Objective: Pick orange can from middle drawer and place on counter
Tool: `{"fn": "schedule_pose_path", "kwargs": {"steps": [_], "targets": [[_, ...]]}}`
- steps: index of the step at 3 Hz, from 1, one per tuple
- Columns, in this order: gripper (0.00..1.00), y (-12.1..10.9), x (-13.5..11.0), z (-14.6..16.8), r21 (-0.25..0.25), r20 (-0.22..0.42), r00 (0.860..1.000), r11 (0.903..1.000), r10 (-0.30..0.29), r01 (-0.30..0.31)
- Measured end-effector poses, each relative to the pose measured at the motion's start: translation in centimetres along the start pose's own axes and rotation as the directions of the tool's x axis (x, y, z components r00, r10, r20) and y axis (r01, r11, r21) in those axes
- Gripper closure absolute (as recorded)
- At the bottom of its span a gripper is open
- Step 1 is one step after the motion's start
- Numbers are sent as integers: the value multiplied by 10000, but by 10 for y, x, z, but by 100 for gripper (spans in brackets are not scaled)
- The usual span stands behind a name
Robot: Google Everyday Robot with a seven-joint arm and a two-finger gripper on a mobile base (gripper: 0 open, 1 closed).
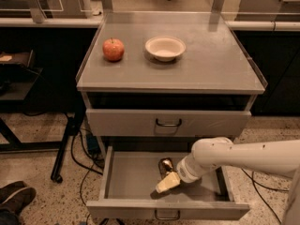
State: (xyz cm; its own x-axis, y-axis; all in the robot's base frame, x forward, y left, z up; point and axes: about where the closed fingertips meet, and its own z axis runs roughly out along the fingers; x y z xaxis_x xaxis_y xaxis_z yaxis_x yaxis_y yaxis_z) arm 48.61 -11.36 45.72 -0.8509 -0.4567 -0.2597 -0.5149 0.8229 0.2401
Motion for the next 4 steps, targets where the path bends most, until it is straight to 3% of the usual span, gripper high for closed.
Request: {"fn": "schedule_pose_path", "kwargs": {"steps": [2, 3, 4], "targets": [[0, 9, -6, 10, -271, -257, 9996, 9995, -141, 134], [0, 6, -20, 31, -707, 363, 9968, 9951, 714, -687], [0, -6, -35, 42, -861, 989, 9826, 9851, 1569, -1486]]}}
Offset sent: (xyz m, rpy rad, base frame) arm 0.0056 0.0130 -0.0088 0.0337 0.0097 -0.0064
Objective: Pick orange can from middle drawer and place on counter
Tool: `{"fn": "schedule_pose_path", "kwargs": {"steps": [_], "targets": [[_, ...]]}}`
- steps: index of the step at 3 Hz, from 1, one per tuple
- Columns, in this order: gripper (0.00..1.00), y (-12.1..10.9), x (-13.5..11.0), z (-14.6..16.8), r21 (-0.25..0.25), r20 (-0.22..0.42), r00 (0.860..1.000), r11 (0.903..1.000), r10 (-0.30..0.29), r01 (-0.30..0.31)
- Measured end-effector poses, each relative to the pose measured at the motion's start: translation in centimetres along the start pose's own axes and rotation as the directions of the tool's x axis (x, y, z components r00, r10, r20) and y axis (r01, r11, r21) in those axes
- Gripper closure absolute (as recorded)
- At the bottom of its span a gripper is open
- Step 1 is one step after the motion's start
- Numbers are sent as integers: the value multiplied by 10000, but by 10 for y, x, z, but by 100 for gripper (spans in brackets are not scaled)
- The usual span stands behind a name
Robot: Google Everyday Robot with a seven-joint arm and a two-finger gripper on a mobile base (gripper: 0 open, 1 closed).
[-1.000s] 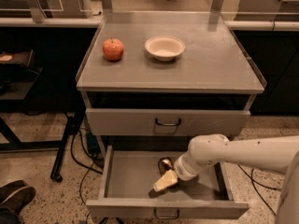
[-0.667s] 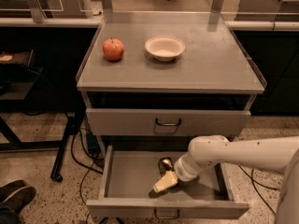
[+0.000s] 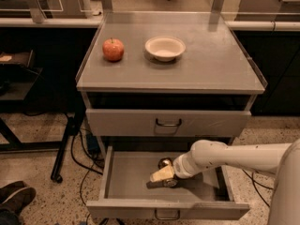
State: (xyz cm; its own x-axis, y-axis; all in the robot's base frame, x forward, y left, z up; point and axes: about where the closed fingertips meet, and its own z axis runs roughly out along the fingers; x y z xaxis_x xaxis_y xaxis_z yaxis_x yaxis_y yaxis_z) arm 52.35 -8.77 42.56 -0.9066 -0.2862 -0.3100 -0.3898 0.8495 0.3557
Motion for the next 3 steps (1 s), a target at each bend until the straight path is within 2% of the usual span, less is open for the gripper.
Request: {"fn": "schedule_pose_path", "kwargs": {"steps": [1, 2, 3], "targets": [[0, -10, -9, 5, 13, 240, 9985, 9988, 491, -491], [0, -10, -9, 5, 14, 241, 9985, 9988, 494, -495], [0, -15, -17, 23, 170, 491, 9939, 9949, 983, -992]]}}
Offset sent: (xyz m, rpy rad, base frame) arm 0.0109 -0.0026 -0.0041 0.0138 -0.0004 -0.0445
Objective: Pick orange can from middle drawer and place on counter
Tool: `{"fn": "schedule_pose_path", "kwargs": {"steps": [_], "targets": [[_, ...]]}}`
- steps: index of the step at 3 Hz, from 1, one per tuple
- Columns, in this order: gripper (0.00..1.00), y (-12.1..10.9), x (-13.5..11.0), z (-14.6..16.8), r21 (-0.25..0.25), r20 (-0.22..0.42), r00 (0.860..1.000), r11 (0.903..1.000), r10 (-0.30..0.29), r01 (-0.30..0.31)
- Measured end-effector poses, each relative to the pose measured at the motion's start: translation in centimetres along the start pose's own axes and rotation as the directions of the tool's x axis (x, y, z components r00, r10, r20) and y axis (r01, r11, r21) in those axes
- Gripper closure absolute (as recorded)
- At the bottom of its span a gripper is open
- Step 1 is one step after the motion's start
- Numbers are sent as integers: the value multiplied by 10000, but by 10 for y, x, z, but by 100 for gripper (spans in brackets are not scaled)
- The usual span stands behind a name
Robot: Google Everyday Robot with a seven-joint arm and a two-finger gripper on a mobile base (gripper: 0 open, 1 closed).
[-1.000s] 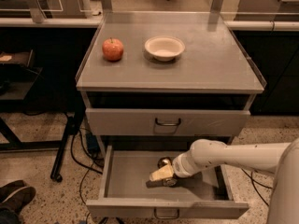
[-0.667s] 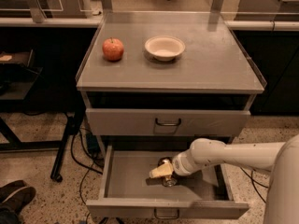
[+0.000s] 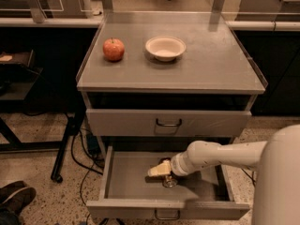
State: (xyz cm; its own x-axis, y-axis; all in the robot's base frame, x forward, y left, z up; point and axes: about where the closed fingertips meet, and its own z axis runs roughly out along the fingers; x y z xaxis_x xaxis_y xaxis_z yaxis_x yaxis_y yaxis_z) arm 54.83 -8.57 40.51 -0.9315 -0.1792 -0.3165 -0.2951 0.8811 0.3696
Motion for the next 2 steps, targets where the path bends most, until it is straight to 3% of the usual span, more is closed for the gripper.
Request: {"fn": "schedule_pose_path", "kwargs": {"steps": [1, 2], "targets": [[0, -19, -13, 23, 369, 387, 9955, 9955, 864, -878], [0, -29, 1, 18, 428, 284, 9969, 9963, 732, -744]]}}
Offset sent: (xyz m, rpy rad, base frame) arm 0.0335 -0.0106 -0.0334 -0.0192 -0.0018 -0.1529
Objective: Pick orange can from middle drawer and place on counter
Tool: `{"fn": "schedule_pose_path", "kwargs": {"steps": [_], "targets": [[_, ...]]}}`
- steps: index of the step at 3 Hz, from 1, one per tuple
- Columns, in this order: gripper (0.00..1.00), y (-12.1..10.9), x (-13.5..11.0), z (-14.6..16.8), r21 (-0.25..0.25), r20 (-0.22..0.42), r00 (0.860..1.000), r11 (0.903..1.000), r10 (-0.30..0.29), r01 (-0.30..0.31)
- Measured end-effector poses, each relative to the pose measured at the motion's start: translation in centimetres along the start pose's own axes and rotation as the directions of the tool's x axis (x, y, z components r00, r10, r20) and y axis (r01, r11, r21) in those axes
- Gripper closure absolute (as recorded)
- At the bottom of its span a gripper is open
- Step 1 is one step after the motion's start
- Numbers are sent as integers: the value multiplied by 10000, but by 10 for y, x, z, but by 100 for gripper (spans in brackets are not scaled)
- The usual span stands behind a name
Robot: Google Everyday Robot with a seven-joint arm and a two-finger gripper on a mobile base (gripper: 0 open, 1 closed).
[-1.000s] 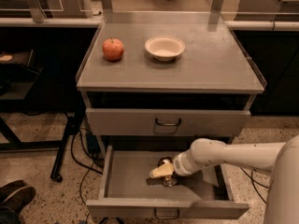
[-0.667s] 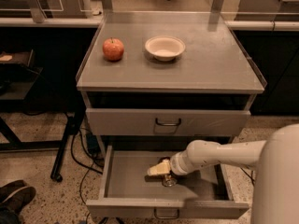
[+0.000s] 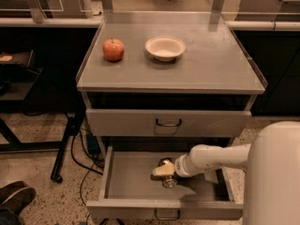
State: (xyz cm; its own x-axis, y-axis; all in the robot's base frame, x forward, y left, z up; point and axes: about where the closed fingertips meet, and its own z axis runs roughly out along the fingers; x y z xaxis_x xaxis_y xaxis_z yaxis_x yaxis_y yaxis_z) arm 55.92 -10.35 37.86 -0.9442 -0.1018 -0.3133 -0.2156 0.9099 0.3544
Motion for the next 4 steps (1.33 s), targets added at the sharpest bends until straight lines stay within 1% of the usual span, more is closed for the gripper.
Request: {"fn": "schedule_pose_path", "kwargs": {"steps": [1, 2, 4], "targets": [[0, 0, 0, 0, 0, -1, 10000, 10000, 0, 0], [19, 0, 0, 0, 0, -1, 10000, 10000, 0, 0], [66, 0, 0, 0, -1, -2, 10000, 10000, 0, 0]]}}
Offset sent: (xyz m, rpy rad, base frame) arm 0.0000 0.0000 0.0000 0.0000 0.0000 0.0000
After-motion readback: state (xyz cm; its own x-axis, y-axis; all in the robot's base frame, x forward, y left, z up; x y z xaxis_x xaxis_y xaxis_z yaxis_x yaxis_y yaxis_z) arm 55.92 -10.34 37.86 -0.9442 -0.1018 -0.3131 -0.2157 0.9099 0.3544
